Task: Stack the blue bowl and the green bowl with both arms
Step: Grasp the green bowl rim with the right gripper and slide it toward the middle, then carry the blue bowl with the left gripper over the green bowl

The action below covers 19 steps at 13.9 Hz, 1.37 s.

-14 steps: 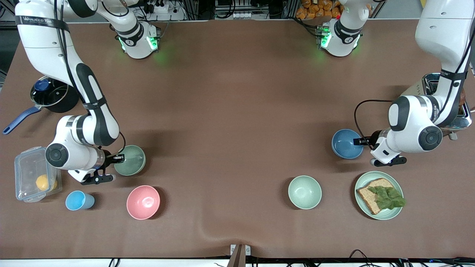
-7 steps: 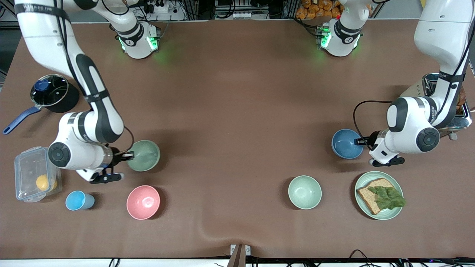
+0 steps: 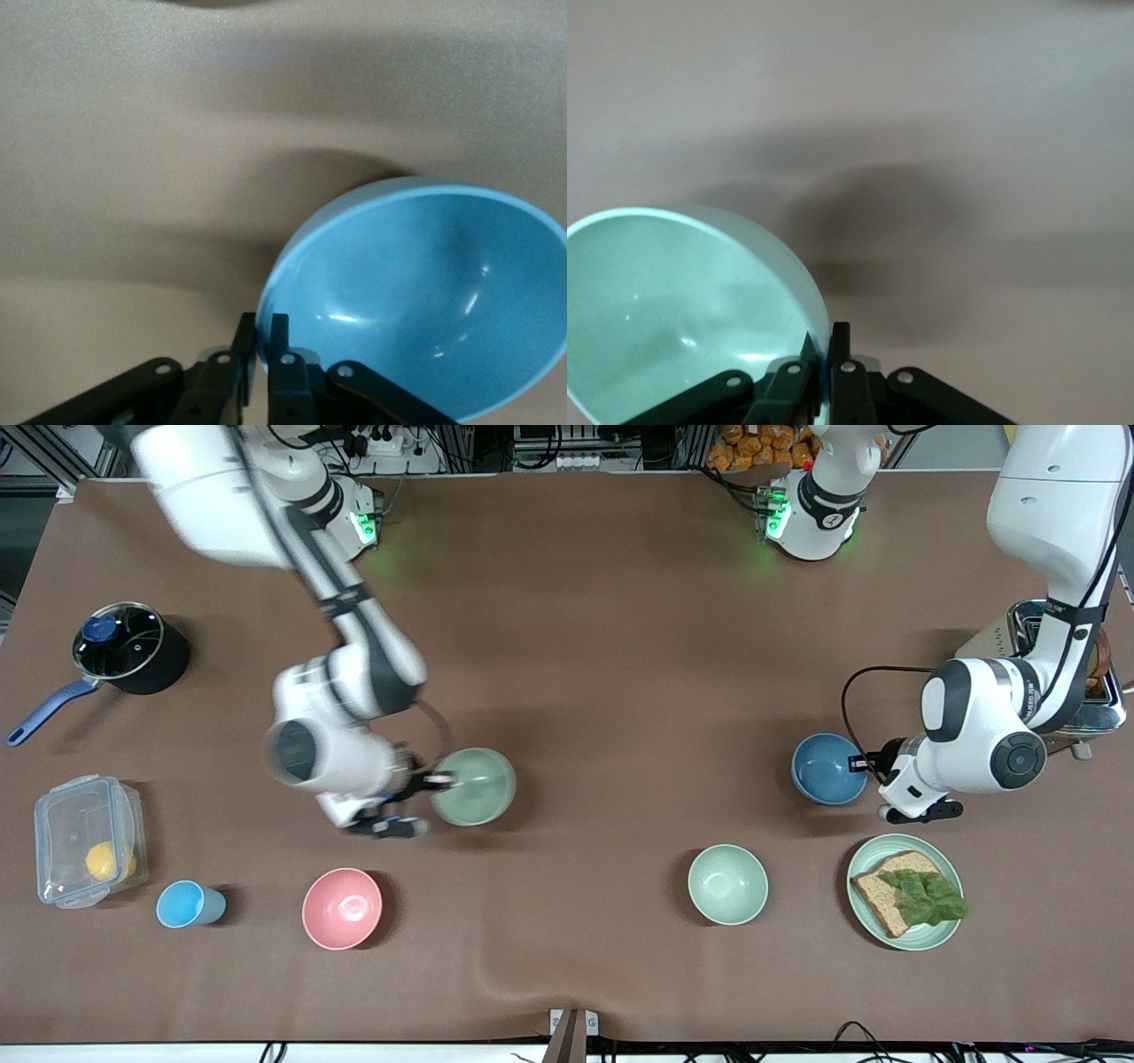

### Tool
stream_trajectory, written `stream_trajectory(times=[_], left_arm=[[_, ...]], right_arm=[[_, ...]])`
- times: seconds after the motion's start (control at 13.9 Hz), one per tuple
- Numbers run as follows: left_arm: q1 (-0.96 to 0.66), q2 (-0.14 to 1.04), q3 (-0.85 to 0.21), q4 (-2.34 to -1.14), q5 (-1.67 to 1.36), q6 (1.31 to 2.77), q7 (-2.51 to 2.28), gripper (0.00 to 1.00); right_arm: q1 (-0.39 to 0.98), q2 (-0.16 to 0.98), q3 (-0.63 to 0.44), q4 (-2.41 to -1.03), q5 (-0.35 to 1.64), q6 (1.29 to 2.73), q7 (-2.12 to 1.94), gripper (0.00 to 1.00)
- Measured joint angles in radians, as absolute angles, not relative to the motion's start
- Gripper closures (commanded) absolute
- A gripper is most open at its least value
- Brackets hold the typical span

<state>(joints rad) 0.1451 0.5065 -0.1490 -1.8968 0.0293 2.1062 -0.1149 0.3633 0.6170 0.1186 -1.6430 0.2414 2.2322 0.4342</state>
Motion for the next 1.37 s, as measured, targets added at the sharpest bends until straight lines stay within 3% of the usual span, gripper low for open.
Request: stream_trajectory(times=[0.22, 0.29, 0.36, 0.43, 0.72, 1.08, 1.37], left_arm=[[0.145, 0.503, -0.153, -1.888, 0.029, 2.106, -0.114, 1.00], [0.145, 0.500, -0.153, -1.885, 0.029, 2.106, -0.109, 1.00], [0.146, 0.495, -0.153, -1.881, 0.029, 2.106, -0.097, 1.00], [0.148, 0.485, -0.153, -1.878, 0.029, 2.105, -0.086, 1.00], [0.153, 0.420, -0.201, -1.854, -0.002, 2.042, -0.075, 1.00], [0.149, 0.391, -0.309, -1.762, -0.087, 1.948, -0.172, 1.00], [0.125, 0.395, -0.440, -1.725, -0.088, 1.938, -0.423, 1.00]], right_arm=[[0.477, 0.672, 0.117, -1.643, 0.242, 2.340, 0.592, 1.00], [0.491, 0.684, 0.117, -1.643, 0.242, 2.352, 0.619, 0.63], [0.493, 0.690, 0.116, -1.643, 0.242, 2.355, 0.631, 0.11], [0.493, 0.692, 0.111, -1.643, 0.242, 2.355, 0.640, 0.00], [0.486, 0.676, 0.093, -1.618, 0.242, 2.339, 0.700, 0.00], [0.403, 0.573, 0.067, -1.601, 0.248, 2.216, 0.865, 0.00], [0.391, 0.668, 0.069, -1.591, 0.251, 2.245, 1.137, 0.00]])
